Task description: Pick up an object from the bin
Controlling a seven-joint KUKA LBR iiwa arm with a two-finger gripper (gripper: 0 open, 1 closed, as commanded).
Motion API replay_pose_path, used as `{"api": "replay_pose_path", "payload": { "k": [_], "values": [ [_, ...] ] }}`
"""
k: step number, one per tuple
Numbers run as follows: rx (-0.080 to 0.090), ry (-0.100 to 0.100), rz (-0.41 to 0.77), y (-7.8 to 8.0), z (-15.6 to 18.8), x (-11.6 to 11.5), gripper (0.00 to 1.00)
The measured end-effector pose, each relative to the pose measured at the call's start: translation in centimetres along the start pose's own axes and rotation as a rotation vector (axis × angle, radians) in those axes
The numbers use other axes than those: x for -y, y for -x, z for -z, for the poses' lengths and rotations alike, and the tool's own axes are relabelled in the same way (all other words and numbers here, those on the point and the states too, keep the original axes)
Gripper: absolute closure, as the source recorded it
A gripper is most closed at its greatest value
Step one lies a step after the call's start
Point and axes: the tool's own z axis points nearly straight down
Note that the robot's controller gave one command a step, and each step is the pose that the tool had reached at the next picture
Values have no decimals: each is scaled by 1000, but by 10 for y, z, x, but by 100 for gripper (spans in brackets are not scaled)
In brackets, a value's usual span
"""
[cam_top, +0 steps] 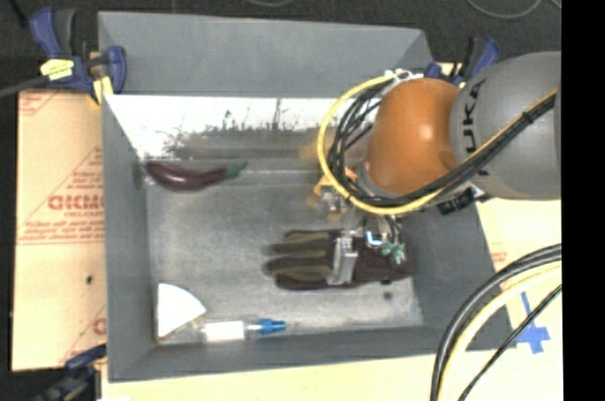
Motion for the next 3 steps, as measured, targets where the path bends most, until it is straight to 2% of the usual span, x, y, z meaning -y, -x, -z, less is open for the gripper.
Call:
{"api": "replay_pose_path", "payload": {
  "k": [1, 2, 3],
  "values": [
    [0, 2, 210, -28, -50, -2, 100],
    [0, 2, 209, -28, -50, -2, 100],
    [2, 1, 178, -33, 59, 11, 100]
  ]
}}
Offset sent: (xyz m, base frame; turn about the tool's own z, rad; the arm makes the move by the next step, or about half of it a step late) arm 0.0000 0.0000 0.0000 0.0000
